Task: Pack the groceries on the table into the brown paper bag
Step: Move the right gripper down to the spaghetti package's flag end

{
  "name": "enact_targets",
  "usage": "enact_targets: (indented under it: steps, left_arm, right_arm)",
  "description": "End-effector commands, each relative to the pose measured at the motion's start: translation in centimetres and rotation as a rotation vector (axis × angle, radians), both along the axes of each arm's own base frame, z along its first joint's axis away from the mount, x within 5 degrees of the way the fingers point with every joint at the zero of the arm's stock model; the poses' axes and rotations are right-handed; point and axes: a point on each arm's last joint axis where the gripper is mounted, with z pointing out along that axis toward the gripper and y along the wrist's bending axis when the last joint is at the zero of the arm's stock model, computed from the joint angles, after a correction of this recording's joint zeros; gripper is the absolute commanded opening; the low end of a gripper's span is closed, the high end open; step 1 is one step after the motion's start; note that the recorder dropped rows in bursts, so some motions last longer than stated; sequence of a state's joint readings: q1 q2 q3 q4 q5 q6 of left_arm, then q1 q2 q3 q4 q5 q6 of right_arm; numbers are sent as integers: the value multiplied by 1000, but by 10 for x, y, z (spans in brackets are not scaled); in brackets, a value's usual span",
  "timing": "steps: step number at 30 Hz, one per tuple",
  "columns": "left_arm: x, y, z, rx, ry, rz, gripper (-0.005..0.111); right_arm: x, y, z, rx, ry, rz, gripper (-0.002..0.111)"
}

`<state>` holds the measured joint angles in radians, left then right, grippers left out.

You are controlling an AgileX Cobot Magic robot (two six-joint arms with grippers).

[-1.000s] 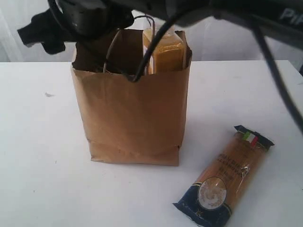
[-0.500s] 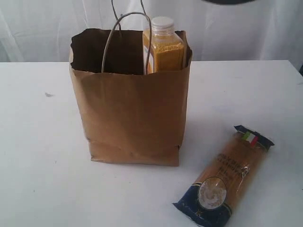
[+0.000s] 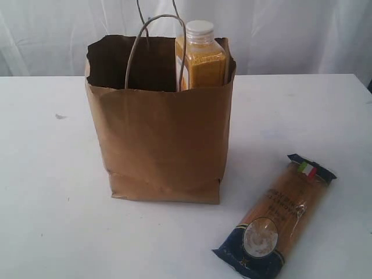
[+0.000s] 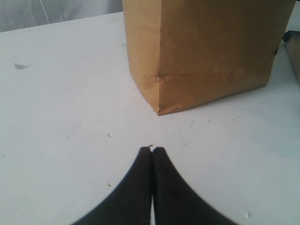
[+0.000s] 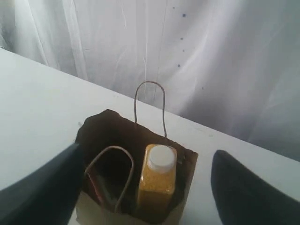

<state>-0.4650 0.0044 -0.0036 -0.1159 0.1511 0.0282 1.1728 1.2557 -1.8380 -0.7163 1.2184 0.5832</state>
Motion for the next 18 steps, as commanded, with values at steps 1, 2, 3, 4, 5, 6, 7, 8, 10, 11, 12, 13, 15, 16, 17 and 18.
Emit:
enact_targets:
  steps: [1, 2, 3, 4, 5, 6, 7, 8, 10, 11, 12, 13, 15, 16, 17, 18]
  left_arm:
    - [0, 0, -1, -2, -2, 2, 0]
    - [0, 0, -1, -2, -2, 2, 0]
    - [0, 0, -1, -2, -2, 2, 0]
    - [0, 0, -1, -2, -2, 2, 0]
    - [0, 0, -1, -2, -2, 2, 0]
    - [0, 0, -1, -2, -2, 2, 0]
    - [0, 0, -1, -2, -2, 2, 0]
    - [0, 0, -1, -2, -2, 2, 0]
    - [0, 0, -1, -2, -2, 2, 0]
    - [0, 0, -1, -2, -2, 2, 0]
    - [0, 0, -1, -2, -2, 2, 0]
    - [0, 0, -1, -2, -2, 2, 0]
    - [0, 0, -1, -2, -2, 2, 0]
    - [0, 0, -1, -2, -2, 2, 0]
    - [0, 0, -1, -2, -2, 2, 0]
    - [0, 0, -1, -2, -2, 2, 0]
  right_arm:
    - [-13, -33, -19, 18, 31, -31, 70]
    - [-15, -38, -26, 12, 43, -36, 70]
    - [-17, -42, -34, 7, 58, -43, 70]
    - [-19, -46, -43, 2, 74, -51, 70]
    - [-20, -49, -51, 2, 90, -60, 70]
    - [-22, -53, -61, -2, 109, -70, 70]
    - [-23, -56, -72, -6, 129, -83, 70]
    - [-24, -59, -81, -7, 146, -94, 70]
    - [-27, -65, -103, -5, 190, -126, 70]
    - [-28, -68, -114, -10, 211, -138, 70]
    - [-29, -70, -126, -10, 232, -157, 70]
    - [-30, -70, -137, 0, 251, -163, 70]
    - [-31, -68, -157, 29, 270, -154, 70]
    - [-31, -66, -166, 49, 283, -150, 70]
    - [-31, -64, -177, 61, 296, -148, 70]
    - [-31, -62, -188, 66, 313, -144, 69]
